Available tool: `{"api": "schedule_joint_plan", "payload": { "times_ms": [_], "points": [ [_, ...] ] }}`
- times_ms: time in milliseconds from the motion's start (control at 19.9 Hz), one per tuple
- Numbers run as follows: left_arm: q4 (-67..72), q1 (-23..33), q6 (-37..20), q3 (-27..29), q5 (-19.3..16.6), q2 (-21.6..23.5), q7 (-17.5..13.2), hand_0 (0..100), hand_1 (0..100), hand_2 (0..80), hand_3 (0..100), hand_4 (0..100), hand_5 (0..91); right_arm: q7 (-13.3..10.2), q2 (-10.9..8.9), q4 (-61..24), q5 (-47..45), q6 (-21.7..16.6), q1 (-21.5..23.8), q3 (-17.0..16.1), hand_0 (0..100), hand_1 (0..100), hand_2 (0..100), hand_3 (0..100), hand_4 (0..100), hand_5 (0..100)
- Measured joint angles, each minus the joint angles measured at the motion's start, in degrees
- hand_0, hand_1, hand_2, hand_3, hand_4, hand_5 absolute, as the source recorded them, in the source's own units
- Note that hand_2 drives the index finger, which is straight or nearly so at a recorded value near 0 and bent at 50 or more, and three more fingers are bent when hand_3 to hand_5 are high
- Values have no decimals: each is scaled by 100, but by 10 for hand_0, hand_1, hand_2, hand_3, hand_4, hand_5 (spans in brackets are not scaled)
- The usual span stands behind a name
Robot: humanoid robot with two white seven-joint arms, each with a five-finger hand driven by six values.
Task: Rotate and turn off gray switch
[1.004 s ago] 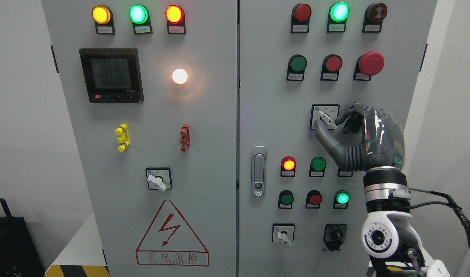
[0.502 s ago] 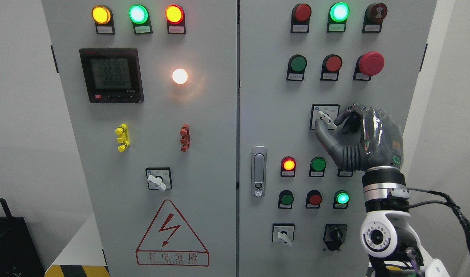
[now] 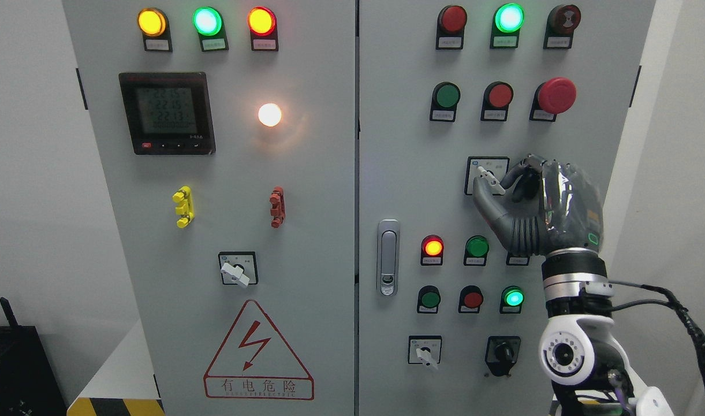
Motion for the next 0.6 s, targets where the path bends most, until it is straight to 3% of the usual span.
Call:
{"api": "schedule_joint_plan", "payload": {
  "times_ms": [602],
  "points": [
    [0, -2, 0, 0, 0, 0, 27, 120, 389, 0, 0, 0, 0, 71, 24, 26, -25, 12, -59, 39, 328, 371, 675, 871, 840, 1000]
  ]
}}
